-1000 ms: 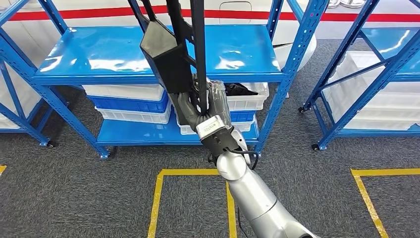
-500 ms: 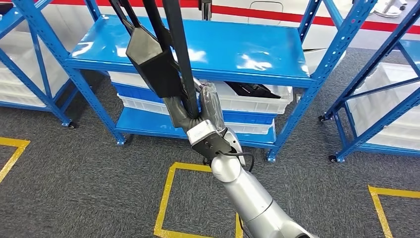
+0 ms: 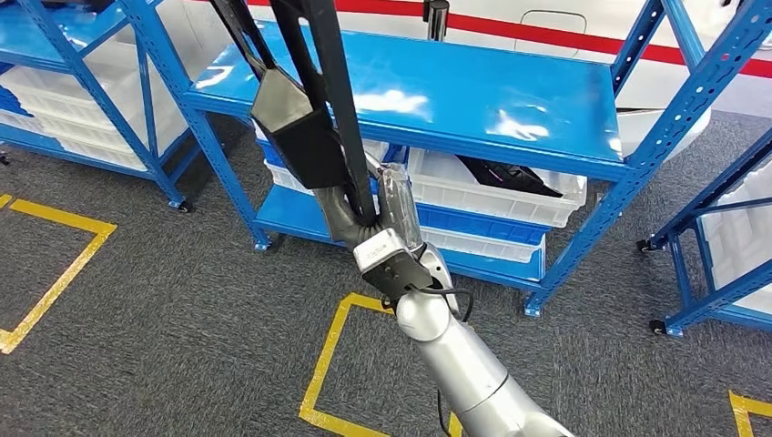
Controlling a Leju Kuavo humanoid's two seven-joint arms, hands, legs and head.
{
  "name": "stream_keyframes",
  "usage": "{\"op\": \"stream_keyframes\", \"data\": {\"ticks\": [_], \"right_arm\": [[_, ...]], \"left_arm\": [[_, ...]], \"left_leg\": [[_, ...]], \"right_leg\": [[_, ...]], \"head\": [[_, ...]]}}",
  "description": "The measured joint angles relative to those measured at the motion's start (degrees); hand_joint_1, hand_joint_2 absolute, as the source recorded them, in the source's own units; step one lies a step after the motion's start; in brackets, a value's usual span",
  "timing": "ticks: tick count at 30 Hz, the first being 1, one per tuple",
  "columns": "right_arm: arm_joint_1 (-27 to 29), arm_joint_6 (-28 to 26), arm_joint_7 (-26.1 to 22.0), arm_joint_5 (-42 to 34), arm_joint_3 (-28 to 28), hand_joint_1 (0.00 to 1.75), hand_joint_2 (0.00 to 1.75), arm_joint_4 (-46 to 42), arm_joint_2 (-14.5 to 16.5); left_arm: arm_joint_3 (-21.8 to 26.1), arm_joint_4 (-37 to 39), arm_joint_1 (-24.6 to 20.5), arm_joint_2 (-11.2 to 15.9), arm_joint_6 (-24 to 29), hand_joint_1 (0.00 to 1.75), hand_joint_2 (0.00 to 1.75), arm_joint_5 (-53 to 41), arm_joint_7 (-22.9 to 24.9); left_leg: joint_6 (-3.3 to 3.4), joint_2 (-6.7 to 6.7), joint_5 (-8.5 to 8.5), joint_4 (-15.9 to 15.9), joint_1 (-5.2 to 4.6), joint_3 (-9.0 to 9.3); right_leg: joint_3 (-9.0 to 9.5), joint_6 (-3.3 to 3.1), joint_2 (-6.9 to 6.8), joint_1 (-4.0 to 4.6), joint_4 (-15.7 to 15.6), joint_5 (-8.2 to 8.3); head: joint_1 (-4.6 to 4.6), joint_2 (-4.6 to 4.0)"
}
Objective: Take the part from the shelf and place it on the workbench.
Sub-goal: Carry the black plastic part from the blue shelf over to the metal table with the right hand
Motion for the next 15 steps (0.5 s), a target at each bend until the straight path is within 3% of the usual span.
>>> {"op": "stream_keyframes", "data": {"ticks": [2, 3, 5, 6, 7, 8, 11, 13, 15], "right_arm": [[0.0, -0.1, 0.0, 0.0, 0.0, 1.75, 1.75, 0.0, 0.1], [0.1, -0.2, 0.0, 0.0, 0.0, 1.75, 1.75, 0.0, 0.1], [0.3, -0.3, 0.0, 0.0, 0.0, 1.75, 1.75, -0.1, 0.1], [0.4, -0.3, 0.0, 0.0, 0.0, 1.75, 1.75, -0.1, 0.1], [0.5, -0.3, 0.0, 0.0, 0.0, 1.75, 1.75, -0.1, 0.1], [0.6, -0.4, 0.0, 0.0, 0.0, 1.75, 1.75, -0.1, 0.1], [0.6, -0.4, 0.0, 0.0, -0.1, 1.75, 1.75, -0.3, 0.1], [0.6, -0.5, 0.0, 0.0, -0.1, 1.75, 1.75, -0.4, 0.1], [0.6, -0.6, 0.0, 0.2, -0.1, 1.75, 1.75, -0.5, 0.2]], "left_arm": [[0.0, 0.0, 0.0, 0.0, 0.0, 0.0, 1.75, 0.0, 0.0], [0.0, 0.0, -0.1, 0.0, 0.0, 0.0, 1.75, 0.0, 0.0], [0.0, 0.0, -0.2, 0.0, 0.0, 0.0, 1.75, -0.1, 0.0], [0.0, 0.0, -0.2, 0.0, 0.0, 0.0, 1.75, -0.1, 0.0], [0.0, 0.0, -0.1, 0.0, 0.0, 0.0, 1.75, -0.1, 0.0], [0.0, 0.0, -0.1, 0.0, 0.0, 0.0, 1.75, -0.1, 0.0], [0.0, 0.0, -0.3, 0.0, 0.0, 0.0, 1.75, -0.1, 0.0], [0.0, 0.0, -0.4, 0.0, 0.0, 0.0, 1.75, -0.1, 0.0], [0.0, 0.0, -0.4, 0.0, 0.0, 0.0, 1.75, -0.2, 0.0]], "left_leg": [[-0.32, 2.2, -2.17, 3.2, 0.02, -1.44], [-0.43, 3.56, -4.2, 6.7, -0.05, -2.93], [-0.59, 4.77, -7.7, 14.2, -0.06, -6.22], [-0.55, 4.94, -8.25, 16.2, -0.07, -7.0], [-0.39, 5.04, -7.7, 15.8, -0.09, -6.61], [-0.1, 5.32, -6.33, 13.3, -0.17, -5.05], [1.2, 8.06, -2.77, 2.8, -1.05, 1.03], [1.71, 8.43, -2.66, 0.8, -1.66, 1.8], [2.21, 7.25, -2.28, 0.3, -1.59, 1.81]], "right_leg": [[-0.02, -0.81, -0.94, -0.17, -0.1, 0.32], [-0.07, -1.06, -1.47, 0.0, -0.1, 0.34], [-0.22, -1.32, -2.66, 0.4, -0.1, 0.34], [-0.27, -1.36, -3.28, 0.57, -0.1, 0.32], [-0.28, -1.39, -3.85, 0.71, -0.1, 0.29], [-0.26, -1.42, -4.41, 0.83, -0.1, 0.26], [-0.2, -1.32, -5.83, 1.45, -0.1, 0.06], [-0.22, -1.0, -6.72, 1.81, -0.1, -0.09], [-0.21, -0.52, -6.96, 1.84, 0.0, -0.35]], "head": [[-0.3, 0.0], [-0.46, 0.0], [-0.62, 0.0], [-0.65, 0.0], [-0.66, 0.0], [-0.66, 0.0], [-0.57, 0.0], [-0.48, 0.0], [-0.45, 0.0]]}}
